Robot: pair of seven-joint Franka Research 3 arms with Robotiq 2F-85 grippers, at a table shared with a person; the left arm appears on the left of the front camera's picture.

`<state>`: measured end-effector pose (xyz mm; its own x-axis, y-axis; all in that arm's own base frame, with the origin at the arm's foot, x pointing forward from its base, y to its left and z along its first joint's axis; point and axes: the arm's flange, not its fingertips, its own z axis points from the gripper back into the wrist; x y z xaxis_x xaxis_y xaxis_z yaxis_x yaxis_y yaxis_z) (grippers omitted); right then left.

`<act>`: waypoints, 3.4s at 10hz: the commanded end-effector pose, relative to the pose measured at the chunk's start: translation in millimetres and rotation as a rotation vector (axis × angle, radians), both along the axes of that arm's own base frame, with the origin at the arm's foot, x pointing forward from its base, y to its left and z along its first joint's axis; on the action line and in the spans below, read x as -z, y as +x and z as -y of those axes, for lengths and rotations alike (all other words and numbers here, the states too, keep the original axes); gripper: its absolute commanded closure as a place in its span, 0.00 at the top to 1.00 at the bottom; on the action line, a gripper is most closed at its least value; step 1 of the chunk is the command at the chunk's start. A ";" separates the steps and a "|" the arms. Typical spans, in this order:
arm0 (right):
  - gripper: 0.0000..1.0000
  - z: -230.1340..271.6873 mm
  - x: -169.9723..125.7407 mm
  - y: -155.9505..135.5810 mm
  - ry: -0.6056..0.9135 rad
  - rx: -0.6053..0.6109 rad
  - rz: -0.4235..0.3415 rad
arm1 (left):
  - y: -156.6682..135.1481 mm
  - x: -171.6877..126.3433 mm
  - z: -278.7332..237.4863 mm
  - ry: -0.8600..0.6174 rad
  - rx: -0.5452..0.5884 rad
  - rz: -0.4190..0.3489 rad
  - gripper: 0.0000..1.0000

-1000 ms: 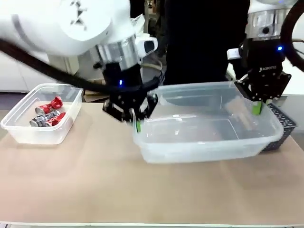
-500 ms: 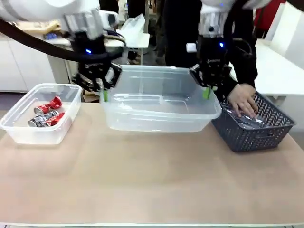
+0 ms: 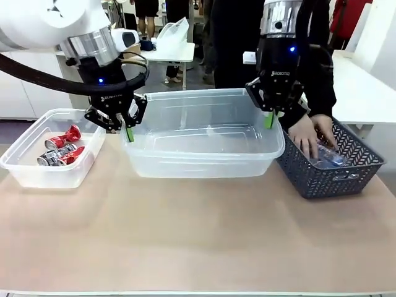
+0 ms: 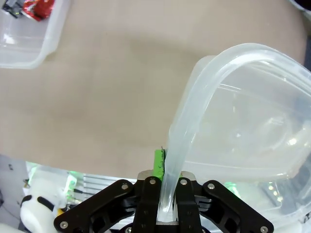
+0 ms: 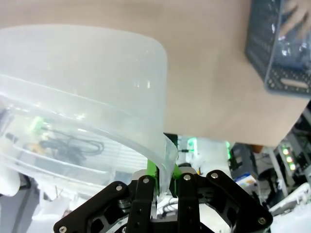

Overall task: Sort the waste into each basket.
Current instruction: Pick up the Organizing box on the right side of the table and lift it, then offer the picked Organizing box to the human.

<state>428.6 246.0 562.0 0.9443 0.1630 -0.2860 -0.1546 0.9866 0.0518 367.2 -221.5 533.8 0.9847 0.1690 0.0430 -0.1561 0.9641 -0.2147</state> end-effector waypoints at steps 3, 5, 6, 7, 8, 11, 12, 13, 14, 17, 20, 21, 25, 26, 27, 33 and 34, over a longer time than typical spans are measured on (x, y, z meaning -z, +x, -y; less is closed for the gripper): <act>0.06 0.0 0.0 0.0 0.000 0.000 0.000 | 0.0 0.0 0.0 0.000 0.000 0.000 0.04; 0.06 0.0 0.0 0.0 0.000 0.000 0.000 | 0.0 0.0 0.0 0.000 0.000 0.000 0.04; 0.06 0.0 0.0 0.0 0.000 0.000 0.000 | 0.0 0.0 0.0 0.000 0.000 0.000 0.04; 0.06 0.0 0.0 0.0 0.000 0.000 0.000 | 0.0 0.0 0.0 0.000 0.000 0.000 0.04; 0.06 0.0 0.0 0.0 0.000 0.000 0.000 | 0.0 0.0 0.0 0.000 0.000 0.000 0.04; 0.06 0.0 0.0 0.0 0.000 0.000 0.000 | 0.0 0.0 0.0 0.000 0.000 0.000 0.04; 0.06 0.0 0.0 0.0 0.000 0.000 0.000 | 0.0 0.0 0.0 0.000 0.000 0.000 0.04; 0.06 0.0 0.0 0.0 0.000 0.000 0.000 | 0.0 0.0 0.0 0.000 0.000 0.000 0.04; 0.06 0.0 0.0 0.0 0.000 0.000 0.000 | 0.0 0.0 0.0 0.000 0.000 0.000 0.04; 0.06 0.0 0.0 0.0 0.000 0.000 0.000 | 0.0 0.0 0.0 0.000 0.000 0.000 0.04; 0.06 0.0 0.0 0.0 0.000 0.000 0.000 | 0.0 0.0 0.0 0.000 0.000 0.000 0.04; 0.06 0.0 0.0 0.0 0.000 0.000 0.000 | 0.0 0.0 0.0 0.000 0.000 0.000 0.04; 0.06 0.0 0.0 0.0 0.000 0.000 0.000 | 0.0 0.0 0.0 0.000 0.000 0.000 0.04; 0.06 0.0 0.0 0.0 0.000 0.000 0.000 | 0.0 0.0 0.0 0.000 0.000 0.000 0.04; 0.06 0.0 0.0 0.0 0.000 0.000 0.000 | 0.0 0.0 0.0 0.000 0.000 0.000 0.04; 0.06 0.0 0.0 0.0 0.000 0.000 0.000 | 0.0 0.0 0.0 0.000 0.000 0.000 0.04; 0.06 0.0 0.0 0.0 0.000 0.000 0.000 | 0.0 0.0 0.0 0.000 0.000 0.000 0.04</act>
<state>431.9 244.1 557.5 0.9486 0.1343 -0.2867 -0.1278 0.9909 0.0414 363.2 -224.6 532.9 0.9903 0.1359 0.0283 -0.1262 0.9664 -0.2239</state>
